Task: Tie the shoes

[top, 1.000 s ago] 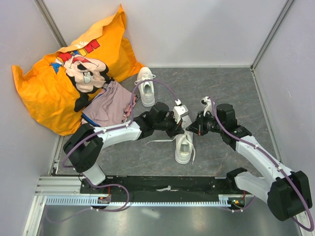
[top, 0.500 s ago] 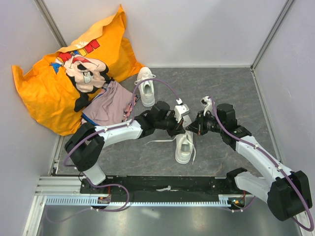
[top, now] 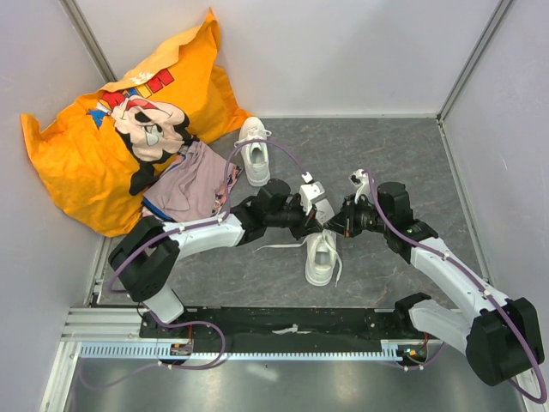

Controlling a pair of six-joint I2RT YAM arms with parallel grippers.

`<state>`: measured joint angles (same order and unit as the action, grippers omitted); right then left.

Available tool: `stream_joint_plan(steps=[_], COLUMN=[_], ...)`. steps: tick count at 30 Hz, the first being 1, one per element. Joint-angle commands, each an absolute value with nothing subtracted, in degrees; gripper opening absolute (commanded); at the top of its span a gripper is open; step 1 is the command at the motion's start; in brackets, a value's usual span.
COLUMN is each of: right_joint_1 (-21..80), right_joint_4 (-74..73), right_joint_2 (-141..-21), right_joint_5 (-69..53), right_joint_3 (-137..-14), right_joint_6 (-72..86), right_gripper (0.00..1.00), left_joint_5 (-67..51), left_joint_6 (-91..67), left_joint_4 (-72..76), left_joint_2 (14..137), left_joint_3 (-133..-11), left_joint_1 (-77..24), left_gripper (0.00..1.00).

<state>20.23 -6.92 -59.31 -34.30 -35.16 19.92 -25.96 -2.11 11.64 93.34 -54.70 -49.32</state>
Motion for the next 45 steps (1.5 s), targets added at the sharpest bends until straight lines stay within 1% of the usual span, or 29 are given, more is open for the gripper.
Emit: stream_joint_plan(steps=[1,4,5,7,8,11,13,16,20,22,23,26,34,45], right_joint_1=[20.0,20.0,20.0,20.0,19.6,18.2,17.1,14.3,11.2,11.0,11.0,11.0,11.0,11.1], right_joint_4=[-5.3,-6.1,-6.4,-6.6,-7.0,-7.2,-7.3,-6.9,-6.4,-6.3,-6.4,-5.8,-2.2,-0.5], right_joint_2=[-58.2,-57.6,-57.5,-57.4,-57.4,-57.2,-57.4,-58.0,-59.8,-60.8,-61.2,-62.6,-64.1,-65.6], right_joint_5=[-35.4,-35.5,-35.8,-35.9,-35.9,-37.5,-38.8,-40.2,-42.1,-41.9,-42.0,-43.5,-45.6,-46.9], right_joint_3=[-35.5,-35.7,-35.7,-36.1,-36.4,-37.4,-38.2,-39.3,-39.8,-39.6,-39.4,-38.6,-35.7,-34.7], right_joint_6=[20.2,20.0,19.9,19.6,19.6,20.2,21.0,21.9,23.8,23.7,23.7,24.3,29.7,31.6], right_gripper=[0.11,0.16,0.24,0.3,0.36,0.44,0.46,0.47,0.44,0.4,0.36,0.32,0.31,0.31], left_joint_5=[-27.2,-28.0,-28.2,-28.3,-28.5,-28.3,-28.4,-28.2,-28.2,-28.2,-28.2,-28.1,-28.4,-28.5], left_joint_6=[-4.3,-4.7,-4.7,-4.5,-4.2,-3.5,-3.3,-3.0,-2.8,-2.7,-2.7,-2.6,-2.4,-2.3], left_joint_4=[20.5,22.6,22.8,23.7,24.2,24.5,24.7,25.0,25.0,25.0,25.0,25.0,25.3,25.4], left_joint_2=[91.8,92.2,92.5,92.8,92.9,93.1,93.1,93.2,93.2,93.3,93.1,93.1,93.1,93.3], left_joint_3=[-52.7,-52.2,-52.2,-51.9,-51.9,-51.4,-51.0,-50.8,-50.6,-50.5,-50.4,-50.2,-50.1,-50.2], left_joint_1=[-49.1,-49.1,-49.1,-49.1,-49.1,-49.1,-49.0,-49.1,-49.1,-49.1,-49.1,-49.1,-49.1,-49.1], left_gripper=[0.01,0.01,0.02,0.02,0.02,0.01,0.02,0.01,0.02,0.02,0.02,0.02,0.02,0.02])
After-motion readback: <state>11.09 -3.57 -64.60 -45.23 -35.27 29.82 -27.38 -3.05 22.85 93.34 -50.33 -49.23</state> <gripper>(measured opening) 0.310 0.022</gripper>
